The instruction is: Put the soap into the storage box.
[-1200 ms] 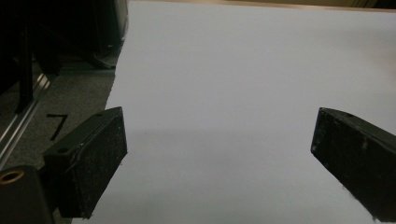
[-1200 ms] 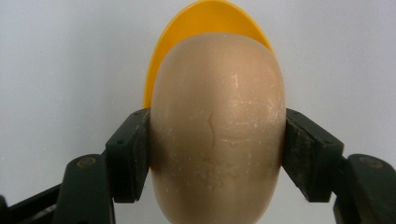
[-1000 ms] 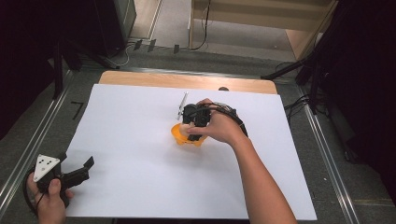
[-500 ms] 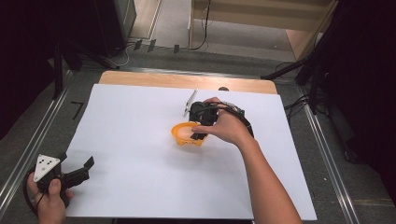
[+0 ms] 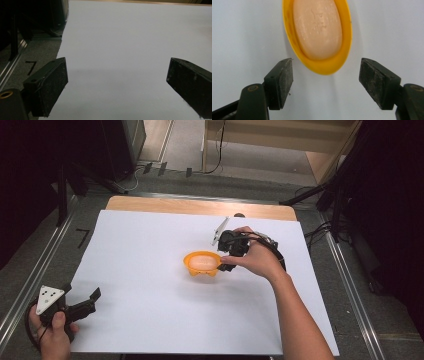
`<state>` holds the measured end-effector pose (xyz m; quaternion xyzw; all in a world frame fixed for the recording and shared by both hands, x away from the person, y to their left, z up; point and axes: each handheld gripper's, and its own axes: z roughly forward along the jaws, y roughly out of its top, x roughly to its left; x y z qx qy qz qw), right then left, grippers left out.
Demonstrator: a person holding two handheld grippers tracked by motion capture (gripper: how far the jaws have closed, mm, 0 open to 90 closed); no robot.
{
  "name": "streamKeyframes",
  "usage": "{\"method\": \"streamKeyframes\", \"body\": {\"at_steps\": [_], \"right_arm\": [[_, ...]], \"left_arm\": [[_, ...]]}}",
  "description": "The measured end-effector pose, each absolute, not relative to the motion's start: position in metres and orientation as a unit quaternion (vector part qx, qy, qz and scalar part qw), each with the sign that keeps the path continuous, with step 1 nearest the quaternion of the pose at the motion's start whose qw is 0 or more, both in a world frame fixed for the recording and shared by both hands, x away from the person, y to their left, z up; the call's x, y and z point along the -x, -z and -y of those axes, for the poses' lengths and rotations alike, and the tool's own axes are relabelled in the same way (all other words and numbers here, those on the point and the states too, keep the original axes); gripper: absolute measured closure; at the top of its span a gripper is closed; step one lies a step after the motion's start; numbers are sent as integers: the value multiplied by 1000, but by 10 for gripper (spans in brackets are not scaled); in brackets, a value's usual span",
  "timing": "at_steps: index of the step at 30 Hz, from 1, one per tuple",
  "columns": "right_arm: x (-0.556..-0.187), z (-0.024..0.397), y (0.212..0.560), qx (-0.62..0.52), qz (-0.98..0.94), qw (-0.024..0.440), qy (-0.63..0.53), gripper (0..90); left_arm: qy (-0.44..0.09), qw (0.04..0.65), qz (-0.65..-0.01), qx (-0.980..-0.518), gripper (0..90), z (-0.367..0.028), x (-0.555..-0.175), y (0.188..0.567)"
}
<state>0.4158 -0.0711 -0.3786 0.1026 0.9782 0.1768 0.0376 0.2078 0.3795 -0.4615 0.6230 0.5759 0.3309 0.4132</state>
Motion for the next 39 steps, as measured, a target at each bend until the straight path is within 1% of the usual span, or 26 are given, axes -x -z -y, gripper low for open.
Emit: {"method": "streamKeyframes", "body": {"at_steps": [8,13,16,17,18,20,21,22,28,37,39], "right_arm": [[-413,89,382,-115,-977,39,-175,277],[-411,98,386,-125,-975,46,-176,235],[-410,101,387,-139,-974,43,-172,229],[-409,106,389,-147,-973,45,-173,198],[-409,107,389,-153,-972,43,-175,194],[-407,112,389,-161,-970,41,-179,155],[-407,112,389,-161,-970,41,-179,155],[-406,116,389,-173,-967,50,-179,140],[-400,127,392,-187,-964,58,-183,133],[-389,151,402,-211,-957,52,-191,135],[-387,157,404,-214,-955,58,-197,138]], "left_arm": [[-331,414,-575,-623,44,-380,-208,462],[-331,414,-576,-623,44,-379,-208,462],[-331,414,-576,-623,44,-379,-208,462],[-331,414,-575,-623,44,-379,-208,462],[-331,414,-575,-623,44,-379,-208,462],[-331,413,-575,-623,44,-379,-208,462],[-331,413,-575,-623,44,-379,-208,462],[-331,413,-575,-624,44,-379,-208,462],[-332,414,-575,-623,44,-379,-208,462],[-332,413,-575,-623,44,-379,-208,462],[-332,413,-575,-623,44,-379,-208,462]]}}
